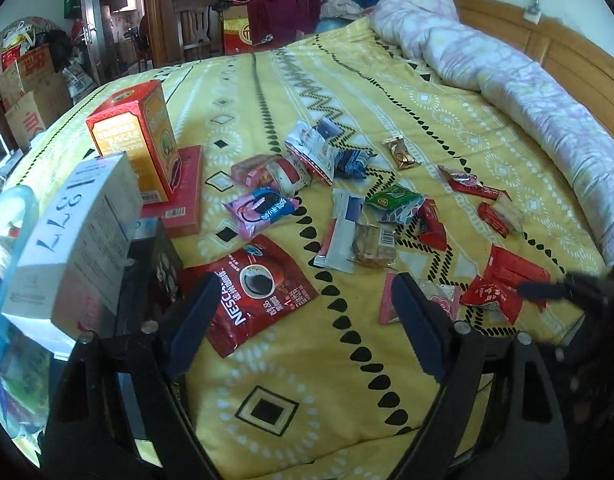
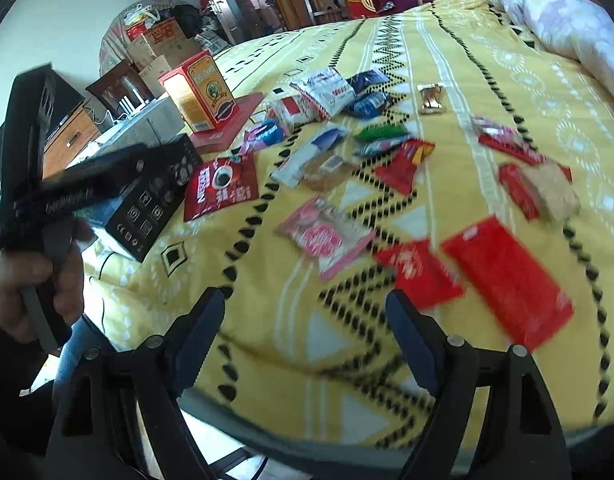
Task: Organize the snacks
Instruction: 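Move both open tools back over the snacks on the bed, then grasp the clear cake bag with the right tool while the left tool grasps the red chocolate bar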
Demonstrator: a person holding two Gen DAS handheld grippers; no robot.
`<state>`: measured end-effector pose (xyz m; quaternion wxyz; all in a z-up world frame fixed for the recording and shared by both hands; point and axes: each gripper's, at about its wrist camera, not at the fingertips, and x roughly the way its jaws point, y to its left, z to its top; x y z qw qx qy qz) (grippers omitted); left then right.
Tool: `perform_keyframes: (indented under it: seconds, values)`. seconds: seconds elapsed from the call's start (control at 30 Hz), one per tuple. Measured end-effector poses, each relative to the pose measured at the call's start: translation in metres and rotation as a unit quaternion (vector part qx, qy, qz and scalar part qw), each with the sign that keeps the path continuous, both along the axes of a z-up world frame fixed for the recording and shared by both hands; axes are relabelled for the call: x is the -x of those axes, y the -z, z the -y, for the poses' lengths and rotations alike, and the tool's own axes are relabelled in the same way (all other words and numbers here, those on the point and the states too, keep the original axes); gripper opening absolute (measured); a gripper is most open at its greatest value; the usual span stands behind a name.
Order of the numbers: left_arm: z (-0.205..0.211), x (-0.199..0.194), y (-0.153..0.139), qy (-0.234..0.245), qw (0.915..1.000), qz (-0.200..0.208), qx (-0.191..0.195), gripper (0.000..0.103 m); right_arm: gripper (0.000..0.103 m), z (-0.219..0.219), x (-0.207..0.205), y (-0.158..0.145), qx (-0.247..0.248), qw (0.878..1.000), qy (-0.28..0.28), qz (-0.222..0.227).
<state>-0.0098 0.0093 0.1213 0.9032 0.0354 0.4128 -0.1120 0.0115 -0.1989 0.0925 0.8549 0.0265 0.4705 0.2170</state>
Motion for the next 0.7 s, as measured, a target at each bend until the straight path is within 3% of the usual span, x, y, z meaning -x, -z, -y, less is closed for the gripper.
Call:
perform_keyframes:
  seconds: [0.3,0.5,0.67,0.7]
  values:
    - [0.005,-0.010,0.013,0.003,0.9998,-0.017,0.009,0.087,0.085,-0.032,-0.118,0.028,0.068,0.992,-0.105,-0.008]
    - [-0.003,-0.014,0.025,-0.004,0.9991,-0.038,0.017,0.087,0.084,-0.069,-0.147,0.059,0.110,0.976,-0.185,-0.028]
    - [-0.003,-0.014,0.030,-0.003,0.9986,-0.047,0.025,0.087,0.075,-0.077,-0.161,0.076,0.125,0.974,-0.181,-0.050]
    - [-0.001,-0.013,0.030,0.000,0.9985,-0.048,0.025,0.087,0.068,-0.076,-0.162,0.075,0.124,0.975,-0.175,-0.050]
